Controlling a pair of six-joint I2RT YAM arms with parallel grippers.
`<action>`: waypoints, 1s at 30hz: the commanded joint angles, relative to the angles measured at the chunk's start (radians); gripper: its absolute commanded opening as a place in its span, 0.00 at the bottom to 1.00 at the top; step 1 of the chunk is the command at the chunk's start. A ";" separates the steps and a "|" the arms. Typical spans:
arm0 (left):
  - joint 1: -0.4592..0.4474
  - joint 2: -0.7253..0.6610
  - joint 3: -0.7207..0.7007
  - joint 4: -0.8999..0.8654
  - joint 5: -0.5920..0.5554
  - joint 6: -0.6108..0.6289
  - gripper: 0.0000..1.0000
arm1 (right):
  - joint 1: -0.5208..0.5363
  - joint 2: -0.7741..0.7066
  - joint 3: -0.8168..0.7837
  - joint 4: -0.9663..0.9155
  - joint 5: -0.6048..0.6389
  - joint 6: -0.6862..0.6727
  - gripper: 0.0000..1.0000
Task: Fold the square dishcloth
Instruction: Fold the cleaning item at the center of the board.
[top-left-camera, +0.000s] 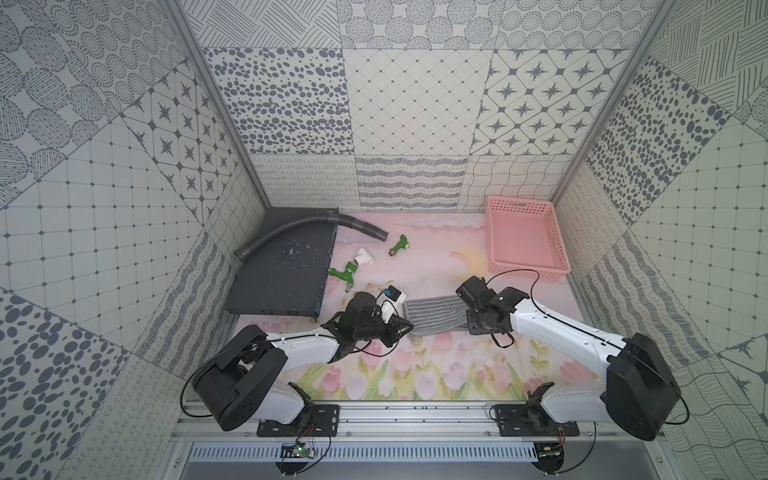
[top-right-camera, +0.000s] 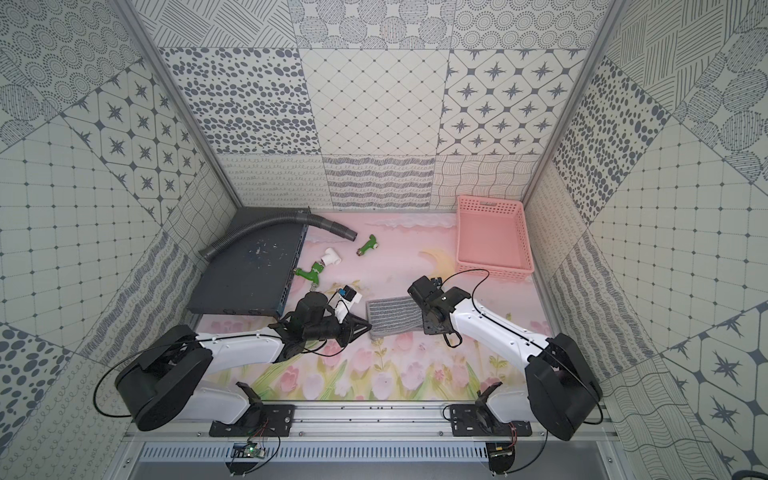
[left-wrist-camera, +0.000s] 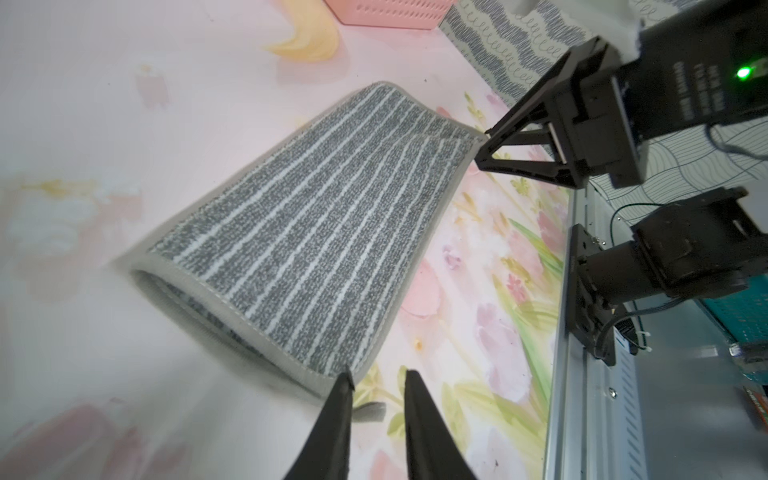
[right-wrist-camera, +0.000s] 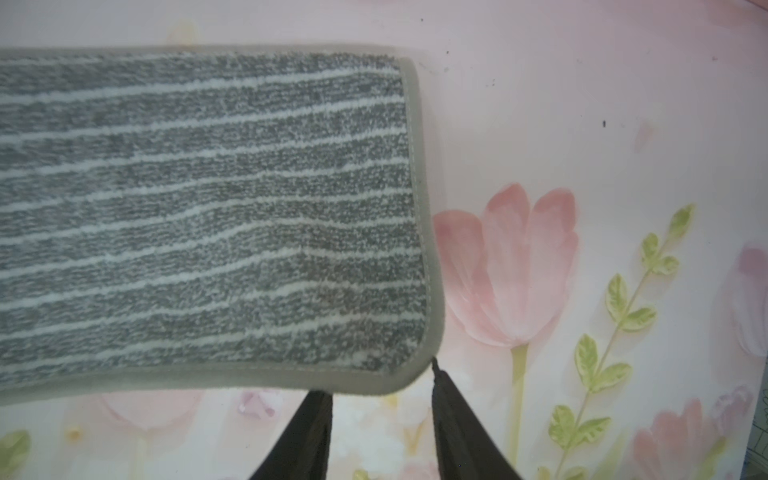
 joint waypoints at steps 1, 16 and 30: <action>-0.012 -0.101 0.023 -0.155 -0.024 -0.045 0.24 | 0.006 -0.058 0.027 -0.051 -0.006 0.067 0.45; -0.132 0.007 0.213 -0.285 -0.238 -0.232 0.20 | 0.004 -0.005 0.009 -0.089 0.027 0.142 0.58; -0.113 0.232 0.426 -0.592 -0.446 -0.401 0.42 | 0.009 0.032 -0.012 -0.051 0.026 0.158 0.60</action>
